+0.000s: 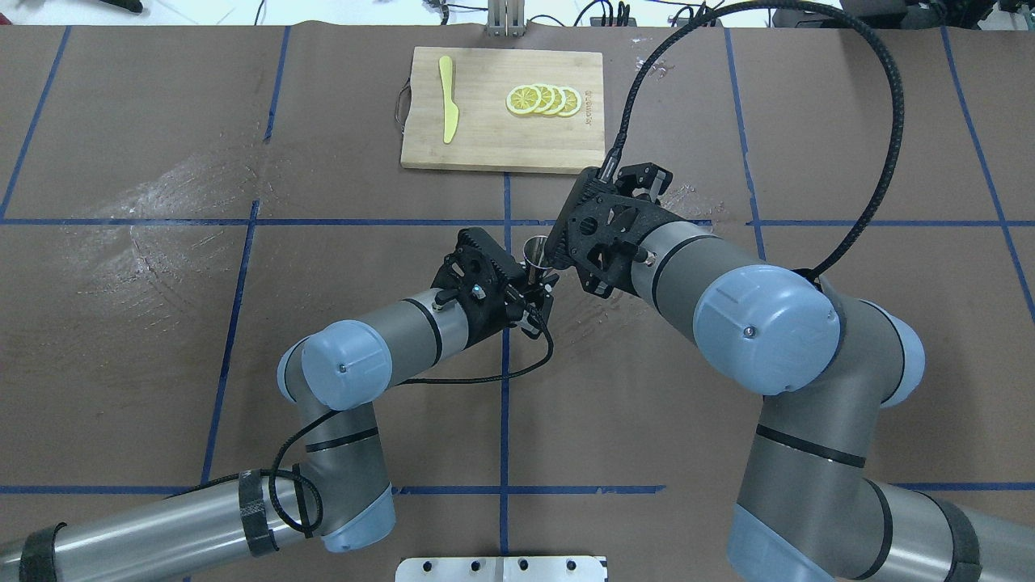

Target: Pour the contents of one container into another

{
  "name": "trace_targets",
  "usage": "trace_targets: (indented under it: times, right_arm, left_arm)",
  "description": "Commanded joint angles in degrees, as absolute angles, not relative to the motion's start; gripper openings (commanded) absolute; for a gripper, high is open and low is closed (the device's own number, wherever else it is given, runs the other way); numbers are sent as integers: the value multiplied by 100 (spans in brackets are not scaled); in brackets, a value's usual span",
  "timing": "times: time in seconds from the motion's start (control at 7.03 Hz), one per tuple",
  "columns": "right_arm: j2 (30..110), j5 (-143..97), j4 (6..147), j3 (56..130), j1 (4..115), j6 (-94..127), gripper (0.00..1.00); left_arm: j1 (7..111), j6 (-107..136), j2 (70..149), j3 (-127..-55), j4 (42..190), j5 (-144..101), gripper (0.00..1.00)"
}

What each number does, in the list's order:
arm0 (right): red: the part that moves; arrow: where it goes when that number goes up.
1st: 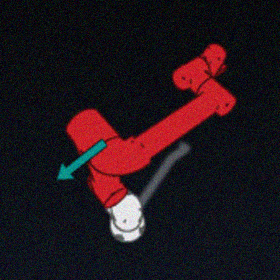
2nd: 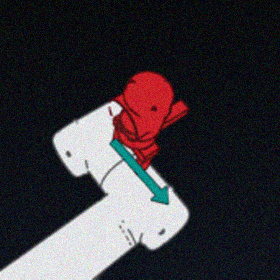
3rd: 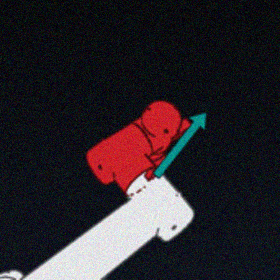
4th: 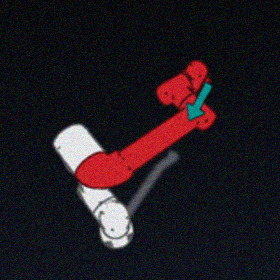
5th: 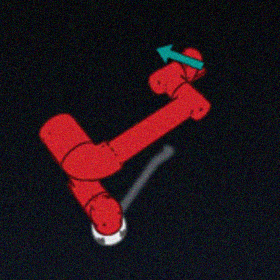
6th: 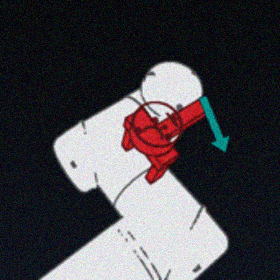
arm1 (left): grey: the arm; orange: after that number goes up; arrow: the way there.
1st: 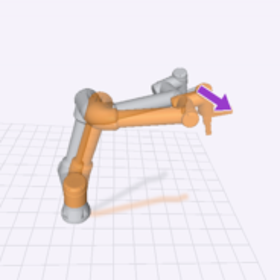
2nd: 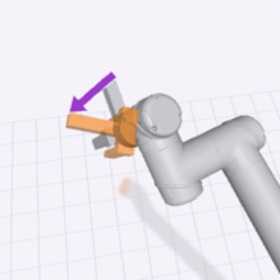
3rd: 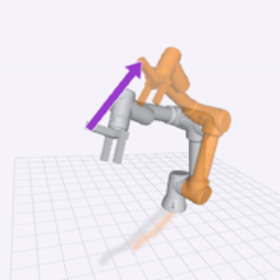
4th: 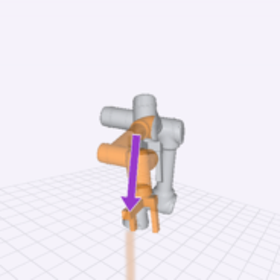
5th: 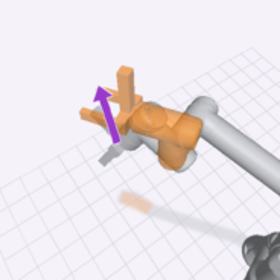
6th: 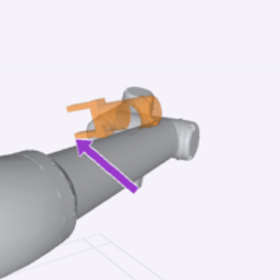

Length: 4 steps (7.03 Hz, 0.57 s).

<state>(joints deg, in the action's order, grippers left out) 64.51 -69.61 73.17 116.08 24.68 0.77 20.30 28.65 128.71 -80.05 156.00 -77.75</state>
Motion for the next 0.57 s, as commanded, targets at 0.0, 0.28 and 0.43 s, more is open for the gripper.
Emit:
trace_targets:
  times: [0.0, 0.28, 0.43]
  right_arm:
    - [6225, -6586, 7609, 11593, 2365, -436, 0]
    - [6082, -6539, 7945, 11601, 2312, -474, 0]
    - [6082, -6469, 7954, 11602, 2277, -631, 0]
  left_arm:
    - [2021, 2865, 12885, -7998, 15601, -7770, 0]
    - [2021, 2865, 12893, -8007, 15601, -7761, 0]
    - [2021, 2865, 12902, -8007, 15601, -7761, 0]
